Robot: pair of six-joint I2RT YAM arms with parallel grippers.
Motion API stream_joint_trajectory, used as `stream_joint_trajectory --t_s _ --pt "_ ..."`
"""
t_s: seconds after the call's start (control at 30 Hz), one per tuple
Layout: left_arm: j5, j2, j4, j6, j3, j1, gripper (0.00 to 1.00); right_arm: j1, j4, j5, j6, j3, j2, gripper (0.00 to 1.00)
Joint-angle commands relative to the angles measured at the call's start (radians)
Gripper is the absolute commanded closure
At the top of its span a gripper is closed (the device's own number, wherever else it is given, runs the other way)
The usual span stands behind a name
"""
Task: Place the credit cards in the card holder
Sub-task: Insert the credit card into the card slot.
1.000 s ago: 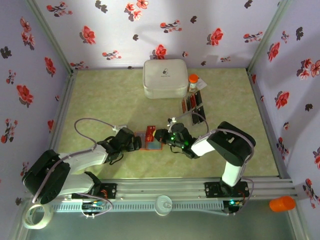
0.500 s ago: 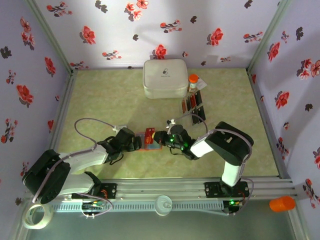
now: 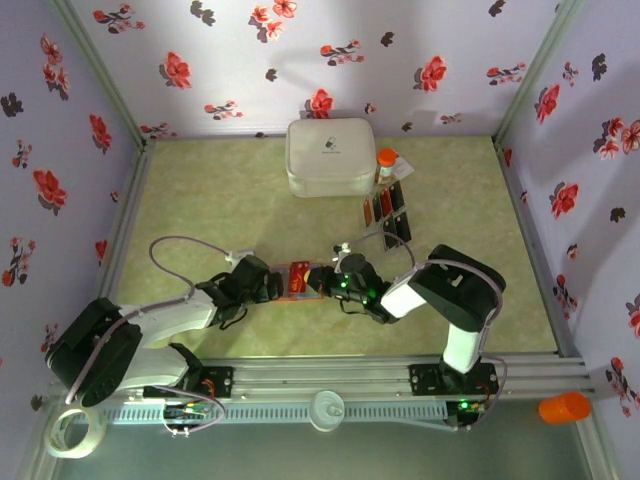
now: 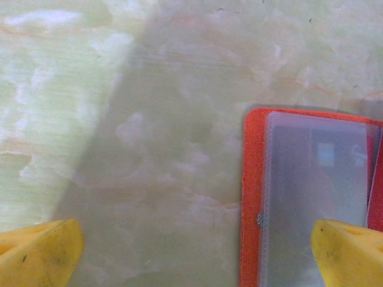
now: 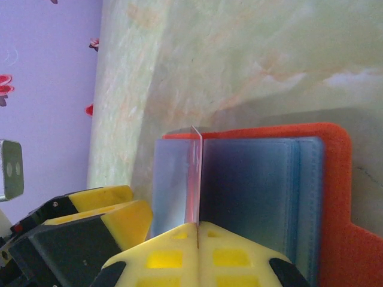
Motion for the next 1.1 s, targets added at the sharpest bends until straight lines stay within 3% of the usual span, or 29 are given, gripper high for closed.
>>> stream_joint_trajectory --t_s 0.0,0.73,1.07 --pt "0.026 0.046 -0.089 -0.035 -0.044 0.000 0.00 0.011 -0.048 0.021 0.011 0.000 0.017 1.00" --pt "0.027 0.052 -0.080 -0.035 -0.047 -0.002 0.00 0.015 -0.194 -0.021 0.001 0.027 -0.015 1.00" --pt "0.027 0.060 -0.070 -0.035 -0.048 -0.002 0.00 0.014 -0.361 -0.050 -0.015 0.101 -0.016 1.00"
